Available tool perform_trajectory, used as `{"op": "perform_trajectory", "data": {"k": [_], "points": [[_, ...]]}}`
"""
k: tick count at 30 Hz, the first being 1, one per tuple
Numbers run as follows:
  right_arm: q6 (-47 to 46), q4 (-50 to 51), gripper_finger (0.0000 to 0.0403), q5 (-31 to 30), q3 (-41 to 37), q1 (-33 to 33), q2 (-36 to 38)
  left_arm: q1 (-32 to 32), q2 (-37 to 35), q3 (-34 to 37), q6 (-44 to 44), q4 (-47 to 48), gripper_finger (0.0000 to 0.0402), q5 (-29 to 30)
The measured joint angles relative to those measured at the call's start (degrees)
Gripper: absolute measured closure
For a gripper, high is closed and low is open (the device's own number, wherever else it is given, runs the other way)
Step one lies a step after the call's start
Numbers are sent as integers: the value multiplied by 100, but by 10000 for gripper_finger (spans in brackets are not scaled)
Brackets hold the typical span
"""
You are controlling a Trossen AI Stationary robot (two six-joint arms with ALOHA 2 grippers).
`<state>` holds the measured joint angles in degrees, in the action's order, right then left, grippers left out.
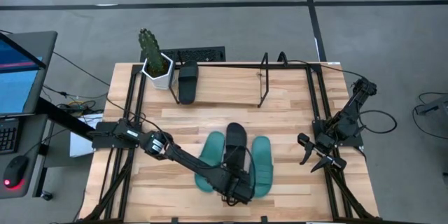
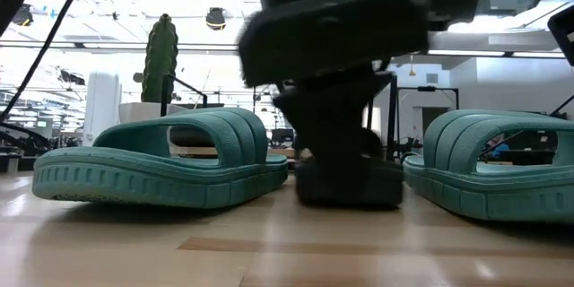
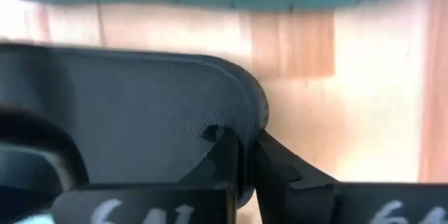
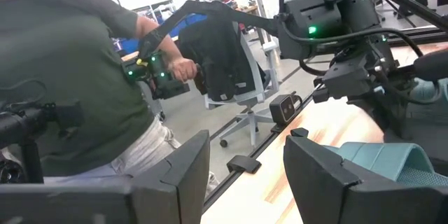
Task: Pick and place slides into the shelf
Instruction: Put the black slide on the shelf
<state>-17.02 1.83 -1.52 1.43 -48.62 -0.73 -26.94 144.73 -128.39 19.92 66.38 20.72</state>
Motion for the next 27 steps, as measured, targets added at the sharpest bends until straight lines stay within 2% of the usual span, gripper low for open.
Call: {"op": "perform_trajectory", "data": {"k": [10,15,27], "points": [[0,0,234,0,0,0,0,-200,-6,-392,9,842,397,276],[0,-2,234,1,0,0,0,-283,-17,-651,33,1109,397,653],[0,-2,234,0,0,0,-2,-493,-76,-652,86,1601,399,1175]]}}
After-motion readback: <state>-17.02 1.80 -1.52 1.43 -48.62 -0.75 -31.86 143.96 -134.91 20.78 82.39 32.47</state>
